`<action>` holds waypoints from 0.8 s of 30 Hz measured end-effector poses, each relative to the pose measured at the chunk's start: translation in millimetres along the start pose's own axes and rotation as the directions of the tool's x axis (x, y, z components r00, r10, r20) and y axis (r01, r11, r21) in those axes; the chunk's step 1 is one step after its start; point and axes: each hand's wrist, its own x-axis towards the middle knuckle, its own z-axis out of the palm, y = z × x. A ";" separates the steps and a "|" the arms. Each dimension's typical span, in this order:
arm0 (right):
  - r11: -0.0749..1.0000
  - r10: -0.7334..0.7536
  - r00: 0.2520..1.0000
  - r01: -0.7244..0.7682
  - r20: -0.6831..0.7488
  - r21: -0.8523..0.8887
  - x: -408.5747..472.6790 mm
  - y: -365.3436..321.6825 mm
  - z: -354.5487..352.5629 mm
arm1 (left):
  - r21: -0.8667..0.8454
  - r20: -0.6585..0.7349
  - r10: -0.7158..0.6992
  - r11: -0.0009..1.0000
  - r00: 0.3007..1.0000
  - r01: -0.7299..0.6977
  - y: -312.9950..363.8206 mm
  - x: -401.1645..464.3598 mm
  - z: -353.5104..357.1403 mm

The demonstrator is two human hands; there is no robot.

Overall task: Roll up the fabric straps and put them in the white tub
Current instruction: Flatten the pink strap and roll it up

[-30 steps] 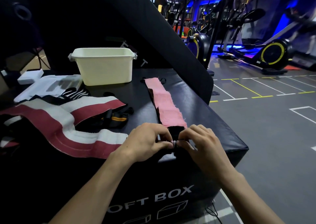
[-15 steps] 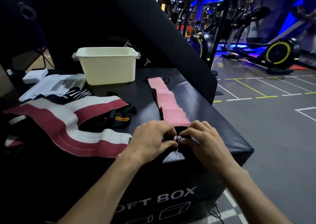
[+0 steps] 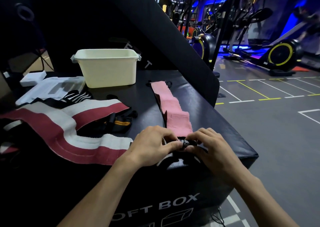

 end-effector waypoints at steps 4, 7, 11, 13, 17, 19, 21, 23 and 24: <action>1.000 -0.028 0.999 0.028 0.028 0.007 -2.9 -1.9 -1.8 | 0.004 0.035 0.004 1.000 0.999 -0.004 3.7 -0.6 0.3; 0.998 -0.047 0.999 0.048 0.006 -0.028 -2.6 -4.6 -0.6 | 0.014 0.049 -0.028 1.000 0.998 0.027 6.4 0.1 0.4; 0.993 -0.051 0.999 0.049 -0.018 -0.104 -5.7 -9.1 2.8 | -0.014 0.052 -0.071 0.997 0.996 0.072 8.4 0.4 1.0; 0.987 -0.064 0.994 0.050 -0.089 -0.152 -7.9 -11.9 8.4 | -0.037 0.047 -0.079 0.996 0.996 0.081 8.3 0.2 0.9; 0.982 -0.095 0.984 0.068 -0.149 -0.174 -9.7 -13.7 10.7 | -0.114 0.029 -0.091 0.989 0.995 0.093 9.3 -4.5 -1.1; 0.984 -0.087 0.986 0.063 -0.145 -0.166 -9.4 -13.4 8.9 | -0.118 -0.006 -0.114 0.987 0.994 0.112 8.4 -8.8 -2.8; 0.986 -0.073 0.988 0.050 -0.140 -0.160 -9.0 -13.5 8.7 | -0.013 -0.043 -0.105 0.994 0.994 0.104 8.2 -12.8 -3.5; 0.988 -0.059 0.989 0.038 -0.138 -0.153 -9.2 -13.2 9.9 | 0.144 -0.077 -0.064 0.987 0.995 0.075 12.3 -16.2 -1.8; 0.988 -0.051 0.989 0.030 -0.139 -0.149 -9.1 -12.5 10.4 | 0.201 -0.093 -0.043 0.978 0.995 0.061 15.8 -17.7 -0.6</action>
